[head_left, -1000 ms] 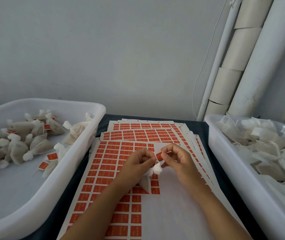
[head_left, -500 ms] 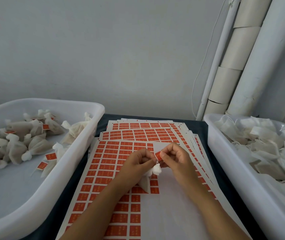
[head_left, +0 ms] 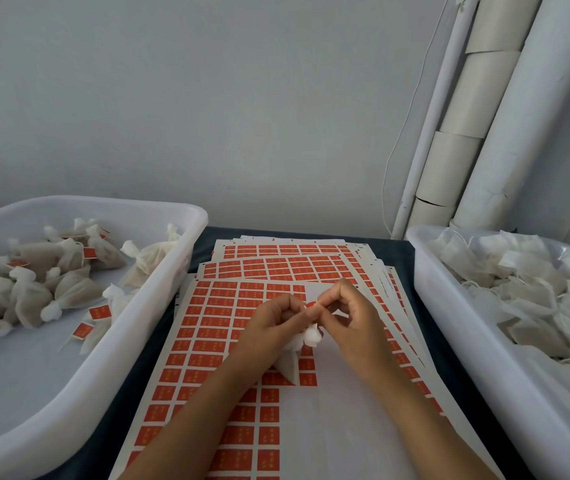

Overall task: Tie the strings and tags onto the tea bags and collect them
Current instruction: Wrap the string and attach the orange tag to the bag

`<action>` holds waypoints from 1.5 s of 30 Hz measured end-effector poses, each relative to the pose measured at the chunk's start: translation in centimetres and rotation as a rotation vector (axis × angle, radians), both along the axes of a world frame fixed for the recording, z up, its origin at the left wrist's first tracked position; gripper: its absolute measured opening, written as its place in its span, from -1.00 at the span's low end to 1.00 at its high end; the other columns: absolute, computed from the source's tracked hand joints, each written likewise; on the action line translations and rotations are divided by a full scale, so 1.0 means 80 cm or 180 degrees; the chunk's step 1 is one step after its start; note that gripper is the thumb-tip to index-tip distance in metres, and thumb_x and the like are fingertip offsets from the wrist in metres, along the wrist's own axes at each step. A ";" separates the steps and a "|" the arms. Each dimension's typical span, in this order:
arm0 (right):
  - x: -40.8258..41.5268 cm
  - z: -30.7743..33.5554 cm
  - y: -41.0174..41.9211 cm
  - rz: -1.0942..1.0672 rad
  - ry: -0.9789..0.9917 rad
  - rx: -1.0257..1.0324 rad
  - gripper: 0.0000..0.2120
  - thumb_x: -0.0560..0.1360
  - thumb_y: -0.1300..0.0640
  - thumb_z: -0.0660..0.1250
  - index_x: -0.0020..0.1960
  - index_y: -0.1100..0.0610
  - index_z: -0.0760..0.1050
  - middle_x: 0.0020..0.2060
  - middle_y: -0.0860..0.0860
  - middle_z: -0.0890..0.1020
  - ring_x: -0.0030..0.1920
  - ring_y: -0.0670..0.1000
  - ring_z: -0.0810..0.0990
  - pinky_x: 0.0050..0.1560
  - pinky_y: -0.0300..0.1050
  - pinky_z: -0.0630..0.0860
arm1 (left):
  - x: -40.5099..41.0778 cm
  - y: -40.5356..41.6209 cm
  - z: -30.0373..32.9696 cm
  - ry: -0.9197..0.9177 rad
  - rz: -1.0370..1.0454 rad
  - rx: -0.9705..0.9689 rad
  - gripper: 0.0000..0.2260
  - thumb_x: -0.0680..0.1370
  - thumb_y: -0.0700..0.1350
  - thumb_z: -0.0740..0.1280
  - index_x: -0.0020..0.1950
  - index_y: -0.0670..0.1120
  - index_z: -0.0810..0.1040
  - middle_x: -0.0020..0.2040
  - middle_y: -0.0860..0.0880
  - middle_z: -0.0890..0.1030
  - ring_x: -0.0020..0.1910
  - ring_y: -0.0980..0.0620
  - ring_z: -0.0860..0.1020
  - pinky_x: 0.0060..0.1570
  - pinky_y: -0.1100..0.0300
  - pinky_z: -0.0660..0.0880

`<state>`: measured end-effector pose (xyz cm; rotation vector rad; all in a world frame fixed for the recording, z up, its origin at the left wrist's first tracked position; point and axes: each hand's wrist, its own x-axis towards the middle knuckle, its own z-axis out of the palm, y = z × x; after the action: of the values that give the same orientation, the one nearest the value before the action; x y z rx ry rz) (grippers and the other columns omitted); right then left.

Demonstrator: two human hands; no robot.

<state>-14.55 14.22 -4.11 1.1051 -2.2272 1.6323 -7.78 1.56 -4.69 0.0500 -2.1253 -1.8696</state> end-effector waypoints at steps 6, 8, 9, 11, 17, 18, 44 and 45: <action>0.001 -0.003 -0.002 -0.0038 -0.0074 -0.0123 -0.81 0.46 0.16 0.38 -0.19 -0.07 0.41 -0.27 -0.21 0.55 -0.12 -0.27 0.56 -0.19 -0.50 0.46 | -0.003 -0.001 -0.004 0.0091 0.0186 -0.0307 -0.95 0.50 -0.06 0.35 -0.14 0.00 0.58 -0.28 0.12 0.64 -0.27 0.18 0.58 -0.26 0.47 0.47; 0.005 -0.005 -0.005 -0.0001 -0.0143 -0.0111 -0.86 0.47 0.11 0.35 -0.13 -0.08 0.41 -0.24 -0.24 0.55 -0.15 -0.30 0.57 -0.22 -0.50 0.46 | -0.002 -0.002 -0.003 0.0171 0.0182 -0.0287 -0.94 0.51 -0.09 0.34 -0.15 0.00 0.58 -0.31 0.13 0.63 -0.29 0.19 0.58 -0.27 0.45 0.47; 0.006 -0.005 -0.007 -0.0011 -0.0156 -0.0113 -0.86 0.48 0.09 0.34 -0.06 -0.08 0.40 -0.22 -0.27 0.53 -0.13 -0.33 0.55 -0.23 -0.52 0.45 | -0.002 -0.003 -0.002 0.0188 0.0182 -0.0272 -0.94 0.52 -0.10 0.34 -0.15 -0.01 0.58 -0.30 0.12 0.63 -0.29 0.18 0.58 -0.27 0.44 0.47; 0.006 -0.008 -0.009 -0.0079 -0.0162 -0.0122 -0.74 0.48 0.06 0.33 0.10 -0.06 0.32 -0.18 -0.30 0.51 -0.10 -0.38 0.52 -0.25 -0.57 0.41 | -0.001 -0.005 -0.001 0.0192 0.0167 -0.0281 -0.94 0.52 -0.11 0.34 -0.13 -0.05 0.59 -0.26 0.04 0.64 -0.27 0.13 0.58 -0.24 0.40 0.49; 0.003 -0.013 -0.007 0.0099 -0.0082 0.0336 -0.84 0.53 0.04 0.24 -0.23 -0.06 0.38 -0.31 -0.19 0.54 -0.19 -0.18 0.55 -0.20 -0.46 0.47 | -0.001 -0.005 -0.002 0.0184 0.0053 -0.0251 -0.81 0.55 -0.27 0.27 -0.18 -0.06 0.60 -0.29 0.06 0.62 -0.28 0.16 0.56 -0.24 0.43 0.48; 0.002 -0.013 -0.007 0.0093 -0.0062 0.0349 -0.80 0.54 0.07 0.24 -0.26 -0.06 0.38 -0.32 -0.19 0.54 -0.19 -0.19 0.55 -0.20 -0.46 0.46 | -0.001 -0.005 -0.002 0.0174 0.0053 -0.0280 -0.80 0.55 -0.27 0.26 -0.18 -0.05 0.60 -0.29 0.09 0.62 -0.28 0.18 0.56 -0.23 0.45 0.47; -0.002 -0.018 -0.006 0.0179 -0.0285 0.0474 -0.83 0.55 0.10 0.25 -0.22 0.04 0.42 -0.27 -0.11 0.57 -0.24 -0.02 0.57 -0.18 -0.40 0.51 | -0.005 -0.002 -0.011 0.0187 0.0432 -0.1155 -0.81 0.62 -0.10 0.17 -0.16 0.04 0.49 -0.29 0.11 0.53 -0.31 0.22 0.46 -0.24 0.36 0.41; -0.003 -0.018 -0.006 0.0201 -0.0310 0.0468 -0.82 0.56 0.11 0.24 -0.23 0.03 0.41 -0.27 -0.11 0.57 -0.25 -0.05 0.57 -0.21 -0.42 0.50 | -0.003 -0.002 -0.010 0.0154 0.0424 -0.1114 -0.81 0.62 -0.08 0.17 -0.16 0.03 0.49 -0.29 0.10 0.53 -0.30 0.21 0.46 -0.25 0.37 0.41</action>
<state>-14.75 13.77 -5.58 1.1659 -2.4323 1.6007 -8.05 1.36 -5.45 0.0655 -2.3201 -1.3913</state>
